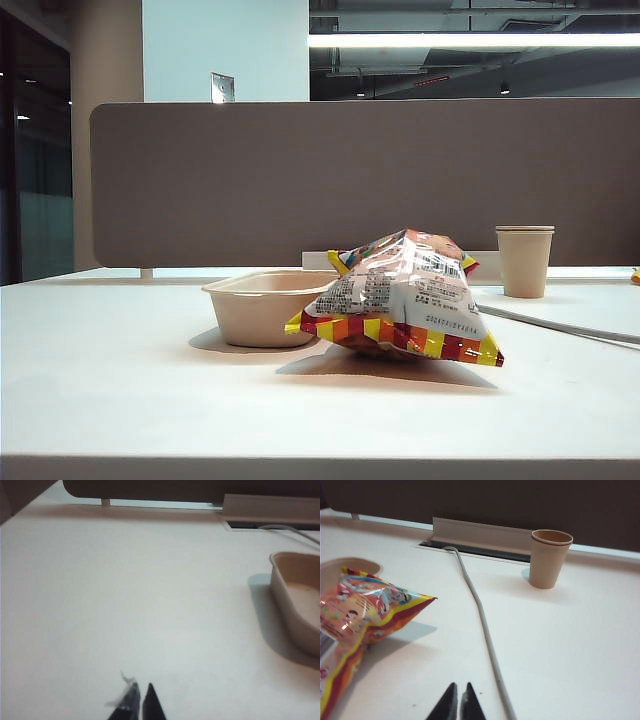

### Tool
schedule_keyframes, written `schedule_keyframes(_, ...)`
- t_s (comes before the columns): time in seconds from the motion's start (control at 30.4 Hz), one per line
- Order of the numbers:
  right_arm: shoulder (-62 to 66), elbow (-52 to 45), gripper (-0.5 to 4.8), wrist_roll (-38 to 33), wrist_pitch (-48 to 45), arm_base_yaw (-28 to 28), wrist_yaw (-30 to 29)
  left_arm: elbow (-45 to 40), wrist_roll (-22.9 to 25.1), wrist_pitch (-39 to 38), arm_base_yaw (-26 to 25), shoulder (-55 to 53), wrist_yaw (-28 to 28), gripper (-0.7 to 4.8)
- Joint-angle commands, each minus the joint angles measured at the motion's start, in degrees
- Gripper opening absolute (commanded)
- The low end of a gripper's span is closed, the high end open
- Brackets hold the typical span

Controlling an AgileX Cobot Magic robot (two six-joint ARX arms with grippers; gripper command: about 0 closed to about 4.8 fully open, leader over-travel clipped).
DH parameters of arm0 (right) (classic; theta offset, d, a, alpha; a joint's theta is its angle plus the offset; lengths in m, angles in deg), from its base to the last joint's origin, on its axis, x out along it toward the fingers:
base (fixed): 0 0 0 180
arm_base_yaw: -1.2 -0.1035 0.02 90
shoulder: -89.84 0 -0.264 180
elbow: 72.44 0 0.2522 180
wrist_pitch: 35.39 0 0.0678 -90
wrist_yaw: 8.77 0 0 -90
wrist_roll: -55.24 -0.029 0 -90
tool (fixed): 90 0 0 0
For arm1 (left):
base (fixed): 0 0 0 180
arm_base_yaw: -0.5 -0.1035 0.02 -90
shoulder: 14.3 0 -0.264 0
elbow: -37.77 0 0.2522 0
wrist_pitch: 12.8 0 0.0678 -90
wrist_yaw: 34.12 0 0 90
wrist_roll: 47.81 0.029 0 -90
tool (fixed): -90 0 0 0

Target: Pick up a bag of chips and put them in the box.

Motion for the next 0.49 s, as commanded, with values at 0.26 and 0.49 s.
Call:
schedule_keyframes(0.26, 0.02, -0.07, 0.26, -19.91, -1.09, -0.09, -0.55, 0.15, -20.41, 5.35, 0.00, 0.02, -15.43, 0.22)
schedule_keyframes(0.49, 0.02, -0.07, 0.26, -29.14, -3.72, -0.09, -7.98, 4.44, -21.62, 6.91, 0.00, 0.02, -20.37, 0.27)
